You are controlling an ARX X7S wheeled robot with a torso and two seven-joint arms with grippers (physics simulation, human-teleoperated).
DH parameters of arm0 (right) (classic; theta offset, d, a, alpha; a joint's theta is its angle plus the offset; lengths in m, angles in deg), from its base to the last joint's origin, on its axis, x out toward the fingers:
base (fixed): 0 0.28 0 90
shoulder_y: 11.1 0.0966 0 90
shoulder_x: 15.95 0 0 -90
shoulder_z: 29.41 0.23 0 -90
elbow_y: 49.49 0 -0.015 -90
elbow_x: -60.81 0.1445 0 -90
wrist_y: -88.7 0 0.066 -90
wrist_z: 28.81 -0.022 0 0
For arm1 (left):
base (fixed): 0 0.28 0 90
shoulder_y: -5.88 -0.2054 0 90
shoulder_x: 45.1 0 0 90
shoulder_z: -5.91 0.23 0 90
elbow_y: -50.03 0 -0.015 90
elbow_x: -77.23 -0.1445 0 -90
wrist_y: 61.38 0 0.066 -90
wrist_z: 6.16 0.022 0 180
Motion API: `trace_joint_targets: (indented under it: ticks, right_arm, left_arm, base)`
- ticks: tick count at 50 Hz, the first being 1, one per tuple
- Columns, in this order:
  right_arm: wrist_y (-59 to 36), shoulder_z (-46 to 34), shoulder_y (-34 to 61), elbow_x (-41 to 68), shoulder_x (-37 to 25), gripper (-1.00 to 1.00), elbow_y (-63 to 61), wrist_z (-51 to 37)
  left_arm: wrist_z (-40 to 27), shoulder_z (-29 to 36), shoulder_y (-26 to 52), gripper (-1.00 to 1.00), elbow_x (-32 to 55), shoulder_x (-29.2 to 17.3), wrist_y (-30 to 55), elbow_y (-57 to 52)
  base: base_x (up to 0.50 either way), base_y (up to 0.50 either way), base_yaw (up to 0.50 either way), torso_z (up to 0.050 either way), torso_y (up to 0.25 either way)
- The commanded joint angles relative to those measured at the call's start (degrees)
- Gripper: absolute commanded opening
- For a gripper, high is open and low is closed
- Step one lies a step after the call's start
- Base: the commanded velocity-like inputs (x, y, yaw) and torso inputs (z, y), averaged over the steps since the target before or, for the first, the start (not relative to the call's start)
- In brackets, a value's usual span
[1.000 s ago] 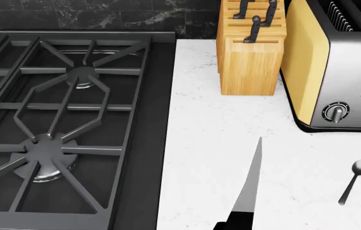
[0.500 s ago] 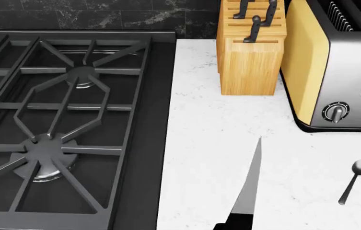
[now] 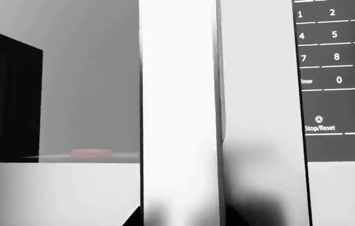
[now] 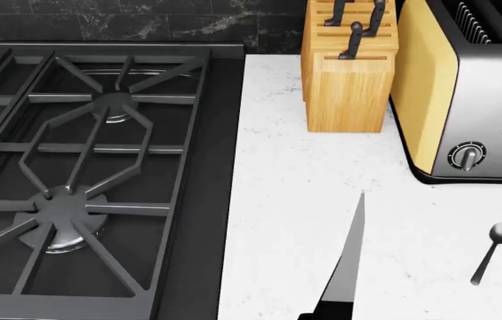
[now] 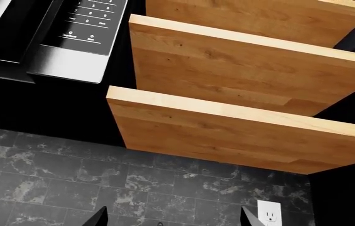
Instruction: Open the microwave door
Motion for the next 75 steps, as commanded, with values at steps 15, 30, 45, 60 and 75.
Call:
trace_joint_targets:
  ticks: [15,30,45,60,75]
  right_arm:
    - [-0.12,-0.32,-0.03,0.00,-0.32,1.00,-0.39,-0.48]
    - [0.02,-0.49,0.04,0.05,-0.52,1.00,-0.38,-0.65]
    - [-0.08,-0.68,0.05,0.11,-0.73,1.00,-0.44,-0.82]
    - [-0.03,-0.84,-0.24,-0.04,-0.95,1.00,-0.88,-1.08]
    - [-0.37,-0.67,-0.34,0.12,-1.27,1.00,-2.08,-1.34]
  left_arm:
    - [-8.61,-9.70,11.74,-1.00,7.97,0.67,1.75,-33.10]
    - [-14.45,-11.72,16.10,-1.00,16.31,-0.21,2.72,-34.83]
    - [-18.39,-13.16,19.88,-1.00,22.34,-1.75,2.87,-35.53]
    - [-22.46,-14.11,23.14,-1.00,27.82,-2.67,2.46,-36.30]
    - [-24.71,-14.24,23.75,-1.00,30.33,-3.46,2.64,-36.07]
  base:
    - [0.00,0.00,0.00,0.004,0.009]
    - [0.00,0.00,0.00,0.004,0.009]
    - [0.00,0.00,0.00,0.004,0.009]
    - [0.00,-0.01,0.00,0.005,0.011]
    - [0.00,0.00,0.00,0.001,0.004]
